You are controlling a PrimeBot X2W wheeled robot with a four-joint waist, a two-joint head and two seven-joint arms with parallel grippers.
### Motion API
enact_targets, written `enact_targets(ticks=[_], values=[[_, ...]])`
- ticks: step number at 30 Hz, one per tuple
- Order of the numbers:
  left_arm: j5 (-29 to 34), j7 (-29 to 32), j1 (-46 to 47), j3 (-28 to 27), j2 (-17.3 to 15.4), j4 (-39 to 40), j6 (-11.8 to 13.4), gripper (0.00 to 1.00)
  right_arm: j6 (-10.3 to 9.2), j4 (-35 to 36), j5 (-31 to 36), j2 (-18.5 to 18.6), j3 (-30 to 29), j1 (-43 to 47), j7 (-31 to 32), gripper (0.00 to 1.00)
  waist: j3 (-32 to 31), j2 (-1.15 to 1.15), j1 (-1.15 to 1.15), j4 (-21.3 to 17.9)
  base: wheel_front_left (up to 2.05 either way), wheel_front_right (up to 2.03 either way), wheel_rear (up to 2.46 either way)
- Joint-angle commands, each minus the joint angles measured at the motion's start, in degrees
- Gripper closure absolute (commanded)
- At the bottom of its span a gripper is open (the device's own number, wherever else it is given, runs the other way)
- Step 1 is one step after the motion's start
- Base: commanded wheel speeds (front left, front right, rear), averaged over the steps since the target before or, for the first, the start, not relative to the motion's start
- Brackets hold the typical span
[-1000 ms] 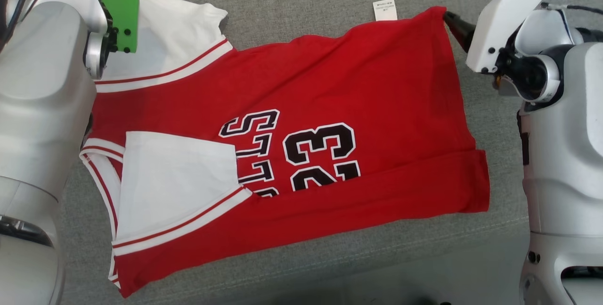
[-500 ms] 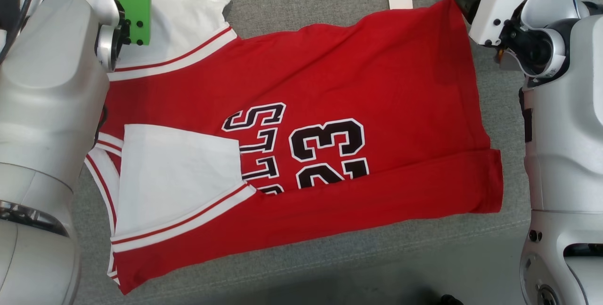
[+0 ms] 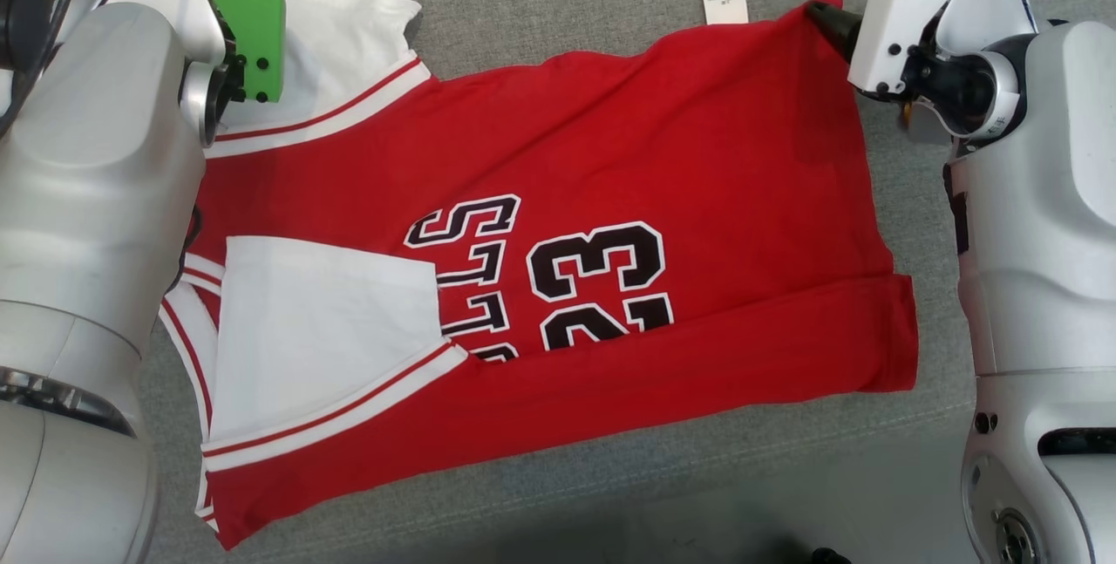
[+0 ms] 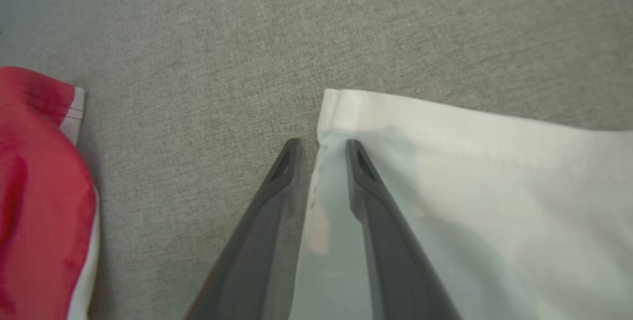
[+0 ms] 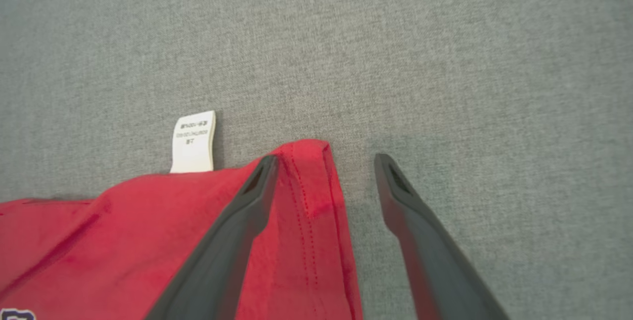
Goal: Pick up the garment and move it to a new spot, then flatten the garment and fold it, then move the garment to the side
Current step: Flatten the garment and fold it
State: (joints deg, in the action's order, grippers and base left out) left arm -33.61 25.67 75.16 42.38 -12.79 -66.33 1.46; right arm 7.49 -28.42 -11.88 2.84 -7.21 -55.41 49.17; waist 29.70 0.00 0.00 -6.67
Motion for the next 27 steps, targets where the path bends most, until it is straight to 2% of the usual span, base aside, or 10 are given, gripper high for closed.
enact_targets(ticks=[1, 2, 6, 8, 10, 11, 20, 21, 23, 27], values=[[-0.3, 0.0, -0.2, 0.3, -0.1, -0.8, -0.2, 0.46, 0.00, -1.0, 0.4, 0.1, 0.3, -1.3, 0.5, 0.00, 0.2, 0.00, 0.00, -0.1, 0.00, 0.00, 0.00], [-0.4, 0.0, 0.0, 0.3, -0.2, -1.1, -0.4, 0.34, 0.00, -1.5, 0.3, 0.1, 0.4, -1.7, 0.8, 0.00, 0.3, 0.00, 0.00, -0.2, 0.00, 0.00, 0.00], [-0.9, 0.3, 0.2, 0.1, 0.1, -1.6, -0.9, 0.38, 0.00, -2.9, 0.8, 0.1, 0.7, -3.2, 1.3, 0.00, 0.3, 0.00, 0.00, -0.2, 0.00, 0.00, 0.00], [-1.4, 0.6, 0.4, -0.2, 0.6, -1.9, -1.1, 0.55, 0.00, -4.3, -0.1, 0.1, 0.9, -3.9, 2.2, 0.00, 0.2, 0.00, 0.00, 0.0, 0.00, 0.00, 0.00], [-1.6, 1.2, 0.2, -0.1, 1.0, -2.4, -1.3, 0.92, 0.00, -5.8, -0.1, 0.1, 1.1, -4.8, 3.1, 0.00, 0.0, 0.00, 0.00, 0.2, 0.00, 0.00, 0.00], [-1.8, 1.3, 0.1, -0.1, 1.2, -2.6, -1.4, 1.00, 0.00, -6.5, 0.0, 0.1, 1.2, -5.2, 3.6, 0.00, -0.1, 0.00, 0.00, 0.3, 0.00, 0.00, 0.00], [-2.3, 0.4, 0.1, 0.4, 2.5, -3.3, -1.9, 1.00, 0.00, -12.1, 1.5, 0.1, -1.9, -9.1, 7.2, 0.03, -0.4, 0.00, 0.00, 1.6, 0.00, 0.00, 0.00], [-2.6, 0.2, 0.0, 0.5, 3.0, -3.6, -2.1, 1.00, 0.00, -13.4, 4.2, 0.2, -3.5, -9.9, 8.1, 0.16, -0.3, 0.00, 0.00, 1.9, 0.00, 0.00, 0.00], [-2.6, 0.1, 0.1, 0.7, 3.4, -3.7, -2.2, 1.00, 0.00, -13.9, 5.0, 0.1, -4.6, -10.3, 7.8, 0.23, -0.1, 0.00, 0.00, 2.1, 0.00, 0.00, 0.00], [-2.6, -0.5, 0.7, 1.0, 3.7, -3.9, -2.3, 1.00, 0.00, -15.3, 5.6, 0.1, -5.7, -11.1, 6.7, 0.58, 0.4, 0.00, 0.00, 2.4, 0.00, 0.00, 0.00]])
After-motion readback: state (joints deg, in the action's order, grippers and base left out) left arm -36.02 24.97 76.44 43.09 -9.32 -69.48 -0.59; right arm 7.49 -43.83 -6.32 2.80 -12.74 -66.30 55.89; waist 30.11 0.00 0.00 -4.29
